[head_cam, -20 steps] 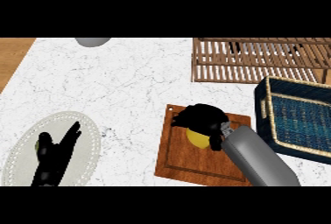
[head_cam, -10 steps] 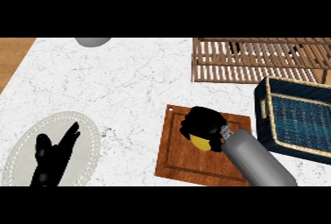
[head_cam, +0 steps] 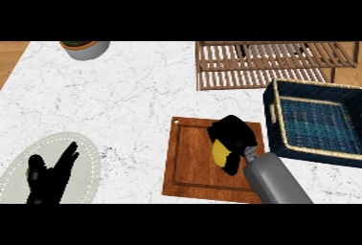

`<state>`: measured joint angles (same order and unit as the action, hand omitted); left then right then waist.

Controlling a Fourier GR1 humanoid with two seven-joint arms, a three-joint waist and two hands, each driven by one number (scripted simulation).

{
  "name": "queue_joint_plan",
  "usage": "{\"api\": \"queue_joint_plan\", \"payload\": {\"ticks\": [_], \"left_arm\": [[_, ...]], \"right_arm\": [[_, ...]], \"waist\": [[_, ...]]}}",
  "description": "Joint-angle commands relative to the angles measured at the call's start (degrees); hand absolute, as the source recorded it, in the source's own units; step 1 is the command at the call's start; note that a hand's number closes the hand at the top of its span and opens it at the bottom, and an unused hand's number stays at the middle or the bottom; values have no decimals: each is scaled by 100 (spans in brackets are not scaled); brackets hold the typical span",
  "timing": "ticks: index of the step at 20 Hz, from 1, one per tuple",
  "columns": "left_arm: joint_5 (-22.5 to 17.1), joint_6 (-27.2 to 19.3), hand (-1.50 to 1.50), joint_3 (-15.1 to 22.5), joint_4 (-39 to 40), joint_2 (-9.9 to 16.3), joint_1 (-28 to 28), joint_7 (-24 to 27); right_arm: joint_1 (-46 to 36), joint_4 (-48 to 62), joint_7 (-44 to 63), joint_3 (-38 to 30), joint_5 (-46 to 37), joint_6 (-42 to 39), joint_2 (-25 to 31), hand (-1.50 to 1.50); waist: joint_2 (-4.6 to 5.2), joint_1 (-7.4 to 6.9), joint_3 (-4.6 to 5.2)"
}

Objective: Pick the lemon from the cutting board and place it in the basket

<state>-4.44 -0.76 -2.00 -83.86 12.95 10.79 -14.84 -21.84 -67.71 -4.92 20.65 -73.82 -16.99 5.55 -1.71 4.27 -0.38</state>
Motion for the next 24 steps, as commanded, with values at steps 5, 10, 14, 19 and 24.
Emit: {"api": "queue_joint_plan", "payload": {"ticks": [5, 10, 14, 19, 24], "left_arm": [[-29, -30, 0, 24, 19, -97, 267, -117], [-50, -11, 0, 10, 38, -115, 242, -90], [8, -7, 0, 35, -10, -74, 185, -163], [36, 31, 0, 107, -147, -91, 132, -222], [72, 135, 0, 59, 239, -89, -65, 81]], "right_arm": [[1077, -2010, 2745, -408, 750, 554, -544, 150], [1172, -3605, 3171, -495, 2409, 1949, -551, 150], [970, -5181, 4523, -252, 2237, 2005, -553, 150], [489, -6833, 6348, -423, 1477, 964, -554, 150], [-850, -7407, 7581, -1266, 1491, -323, -523, 150]], "waist": [[-6, 72, 38], [-22, 50, 15], [21, -66, 50], [57, -174, 59], [109, -288, 62]]}}
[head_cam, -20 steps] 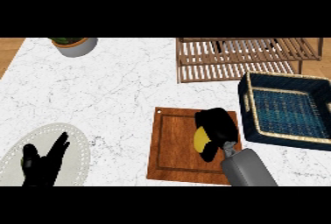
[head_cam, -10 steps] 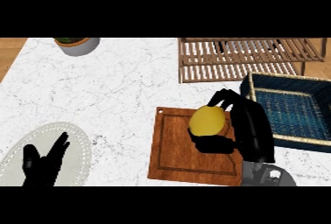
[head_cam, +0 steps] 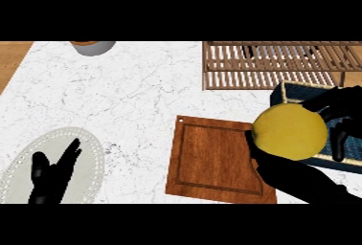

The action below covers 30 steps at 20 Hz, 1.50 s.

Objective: Pick the lemon from the cutting board and place it in the basket

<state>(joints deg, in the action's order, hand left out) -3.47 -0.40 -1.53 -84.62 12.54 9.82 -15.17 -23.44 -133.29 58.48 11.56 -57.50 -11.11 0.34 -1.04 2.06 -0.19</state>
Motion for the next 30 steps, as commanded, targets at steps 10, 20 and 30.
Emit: {"api": "queue_joint_plan", "payload": {"ticks": [10, 20, 30], "left_arm": [[-87, 161, 0, -24, 214, -52, -137, -141], [185, -16, 0, 130, 189, -281, -36, -18], [18, 360, 0, -137, 436, -59, -131, 75]], "right_arm": [[-2106, 294, 849, -2803, 1232, -1794, 831, 150], [-1849, 1618, -357, -4069, 2093, -1724, 1757, 150], [-1486, 2459, -1014, -4738, 2640, -674, 1572, 150]], "waist": [[69, -96, 21], [100, -192, 18], [107, -220, 19]]}}
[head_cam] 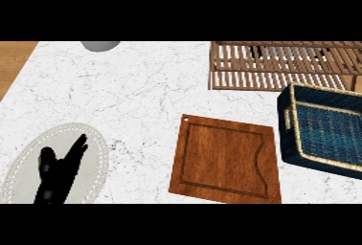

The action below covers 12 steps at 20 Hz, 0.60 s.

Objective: Pick the lemon from the cutting board and place it in the basket

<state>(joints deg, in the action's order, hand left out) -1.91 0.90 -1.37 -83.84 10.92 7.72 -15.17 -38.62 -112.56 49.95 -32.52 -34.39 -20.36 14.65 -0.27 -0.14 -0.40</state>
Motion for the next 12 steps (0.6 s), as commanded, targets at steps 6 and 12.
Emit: {"api": "queue_joint_plan", "payload": {"ticks": [6, 12], "left_arm": [[43, 124, 0, -109, 553, -55, -56, 178], [111, -35, 0, -16, 147, -158, 29, -86]], "right_arm": [[660, 943, -1040, -499, 721, 615, 314, 150], [1506, 1192, -1494, -159, -433, 769, 667, 150]], "waist": [[30, 14, 41], [39, -3, 39]]}}
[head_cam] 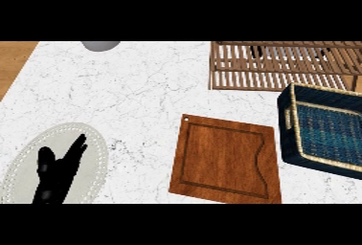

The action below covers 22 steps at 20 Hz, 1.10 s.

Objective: Pick the lemon from the cutting board and place it in the basket

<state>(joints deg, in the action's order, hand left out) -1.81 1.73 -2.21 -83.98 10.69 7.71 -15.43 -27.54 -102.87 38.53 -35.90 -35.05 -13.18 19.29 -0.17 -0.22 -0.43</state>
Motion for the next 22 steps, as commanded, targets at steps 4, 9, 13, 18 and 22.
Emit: {"api": "queue_joint_plan", "payload": {"ticks": [4, 9, 13, 18, 22], "left_arm": [[-24, 96, 0, -74, 372, -40, 33, 61], [194, 35, 0, 78, 442, -184, 33, 115], [-50, 146, 0, -80, -126, -28, -104, -522], [118, 178, 0, -12, 202, -134, 306, 190], [16, 106, 0, -53, -421, -94, 228, -537]], "right_arm": [[597, 362, -744, 241, -170, -184, 520, -150], [669, 492, -1089, -74, 193, 35, 769, -150], [680, 661, -1257, -535, 646, 105, 1007, -150], [617, 317, -563, -1212, 1232, 15, 1174, -150], [914, 776, -864, -1948, 1592, -41, 1725, -150]], "waist": [[23, 9, 44], [18, 14, 44], [11, 15, 41], [2, 40, 45], [-1, 49, 40]]}}
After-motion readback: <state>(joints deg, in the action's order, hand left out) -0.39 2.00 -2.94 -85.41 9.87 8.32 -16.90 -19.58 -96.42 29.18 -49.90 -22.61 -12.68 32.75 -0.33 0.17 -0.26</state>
